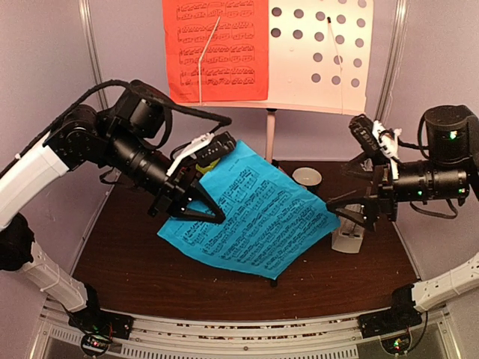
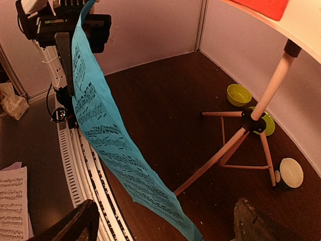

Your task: Set up the instrument practice props

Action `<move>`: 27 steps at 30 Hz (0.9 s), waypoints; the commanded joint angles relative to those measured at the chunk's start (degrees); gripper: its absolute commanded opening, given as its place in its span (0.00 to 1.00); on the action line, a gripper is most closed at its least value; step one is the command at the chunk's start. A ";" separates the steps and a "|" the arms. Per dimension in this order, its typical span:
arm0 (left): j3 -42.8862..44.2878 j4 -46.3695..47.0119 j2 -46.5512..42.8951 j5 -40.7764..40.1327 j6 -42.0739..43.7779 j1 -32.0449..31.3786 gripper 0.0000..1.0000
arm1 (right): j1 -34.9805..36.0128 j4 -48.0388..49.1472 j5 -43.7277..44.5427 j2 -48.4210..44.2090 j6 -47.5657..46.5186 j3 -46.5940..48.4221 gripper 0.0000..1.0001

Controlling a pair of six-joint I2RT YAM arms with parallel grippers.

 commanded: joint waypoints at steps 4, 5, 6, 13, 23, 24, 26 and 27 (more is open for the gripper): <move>5.86 -5.71 3.68 3.29 2.79 -0.56 0.00 | 1.51 2.05 -11.91 9.11 -4.46 6.15 0.83; 6.48 -5.94 4.22 3.52 2.93 -0.62 0.00 | 1.83 2.21 -12.55 9.81 -4.63 6.30 0.80; 6.87 -6.09 4.55 3.73 3.17 -0.75 0.00 | 1.98 2.56 -13.26 10.41 -4.94 6.21 0.78; 8.93 -7.27 6.55 3.88 4.96 -0.94 0.00 | 2.17 2.38 -16.71 14.25 -7.28 7.97 0.51; 11.93 -6.09 7.22 -3.72 5.97 -0.93 0.10 | 2.19 1.83 -18.43 15.14 -7.63 9.99 0.00; 11.74 -5.00 6.69 -4.78 5.74 -0.85 0.16 | 2.14 1.86 -17.88 14.86 -7.65 10.13 0.00; 11.09 -2.95 5.12 -7.83 5.15 -0.72 0.35 | 2.03 2.58 -16.63 13.73 -7.73 10.26 0.00; 10.27 -1.25 4.06 -9.69 4.62 -0.58 0.44 | 1.95 3.08 -16.41 12.70 -7.68 10.35 0.00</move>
